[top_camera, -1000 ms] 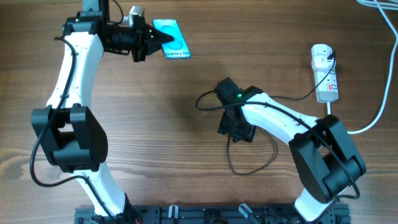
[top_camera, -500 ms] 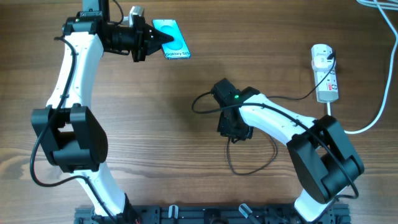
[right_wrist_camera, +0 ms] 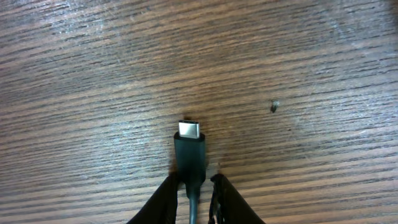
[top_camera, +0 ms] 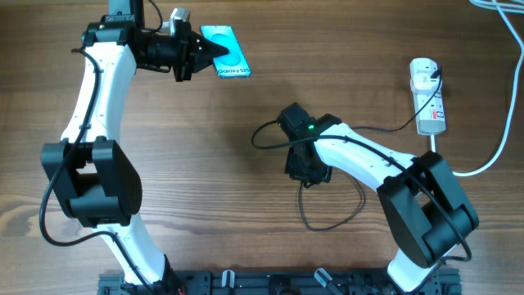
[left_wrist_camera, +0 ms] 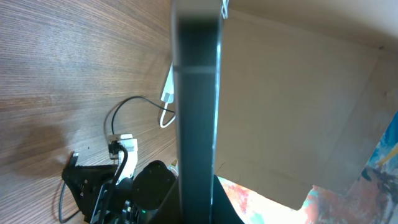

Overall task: Plug charger to phone and switch on socket
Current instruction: 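Grasp the USB-C plug with the right gripper and lift it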

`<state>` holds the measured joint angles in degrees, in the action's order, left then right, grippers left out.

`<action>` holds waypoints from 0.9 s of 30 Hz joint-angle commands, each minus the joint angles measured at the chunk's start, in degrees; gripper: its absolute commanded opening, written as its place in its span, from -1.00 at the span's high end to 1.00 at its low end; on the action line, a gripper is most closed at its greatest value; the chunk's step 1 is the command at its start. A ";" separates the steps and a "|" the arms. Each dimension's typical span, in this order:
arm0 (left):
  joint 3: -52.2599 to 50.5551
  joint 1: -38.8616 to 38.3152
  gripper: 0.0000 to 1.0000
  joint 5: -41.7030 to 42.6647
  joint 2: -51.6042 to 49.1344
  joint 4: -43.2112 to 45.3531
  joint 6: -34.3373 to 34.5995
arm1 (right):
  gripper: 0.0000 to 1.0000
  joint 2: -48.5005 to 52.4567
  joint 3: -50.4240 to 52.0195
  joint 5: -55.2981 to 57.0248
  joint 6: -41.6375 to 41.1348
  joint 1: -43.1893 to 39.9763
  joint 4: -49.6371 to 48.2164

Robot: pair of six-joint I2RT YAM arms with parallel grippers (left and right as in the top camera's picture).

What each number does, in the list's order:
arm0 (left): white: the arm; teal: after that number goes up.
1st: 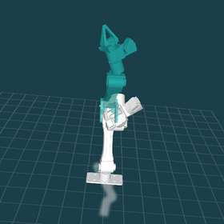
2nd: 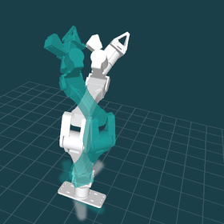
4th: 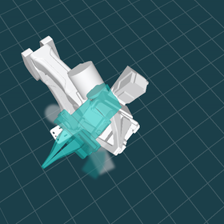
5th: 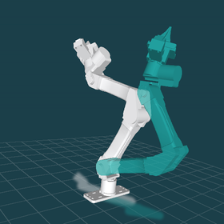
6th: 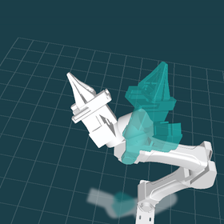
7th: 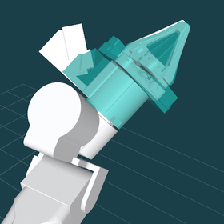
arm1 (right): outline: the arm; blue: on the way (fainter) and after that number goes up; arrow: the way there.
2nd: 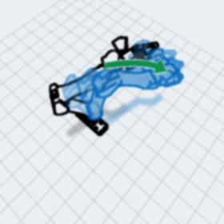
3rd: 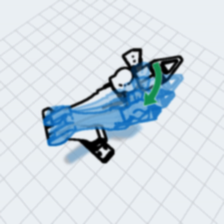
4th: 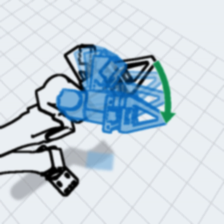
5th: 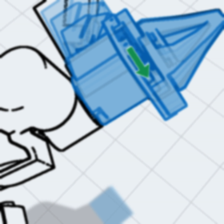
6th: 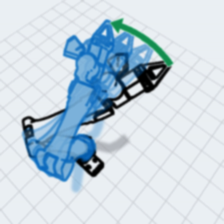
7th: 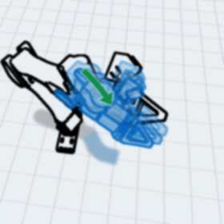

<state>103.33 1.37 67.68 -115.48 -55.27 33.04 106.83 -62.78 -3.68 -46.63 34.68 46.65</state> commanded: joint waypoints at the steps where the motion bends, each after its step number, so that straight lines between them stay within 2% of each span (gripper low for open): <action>1: 0.15 0.31 0.92 1.20 2.14 0.02 -1.31 | 0.57 3.34 0.76 -2.38 -0.13 0.52 -0.31; 7: 0.15 0.31 0.92 1.20 2.14 0.02 -1.31 | 0.59 3.34 0.76 -2.36 -1.38 0.52 0.22; 12: 0.15 0.31 0.92 1.22 2.14 0.02 -1.31 | 0.68 3.34 0.76 -1.95 -1.57 0.50 -0.35; 14: 0.15 0.31 0.92 1.22 2.14 0.02 -1.29 | 0.78 3.34 0.76 -1.92 -1.53 0.50 -0.39; 23: 0.17 0.31 0.92 1.49 2.14 0.02 -1.36 | 0.77 3.32 0.35 -1.79 1.11 0.50 -0.98; 24: 0.15 0.31 0.92 2.25 2.14 0.22 -2.23 | 0.79 3.19 -0.48 -1.97 3.06 0.50 -0.83; 27: 0.17 0.31 0.92 6.40 2.14 1.99 -10.86 | 0.91 -0.33 -4.28 -4.31 7.28 0.50 -0.55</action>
<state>103.33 1.37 69.25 -115.48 -53.93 29.82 107.37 -64.07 -5.28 -43.66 34.74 46.41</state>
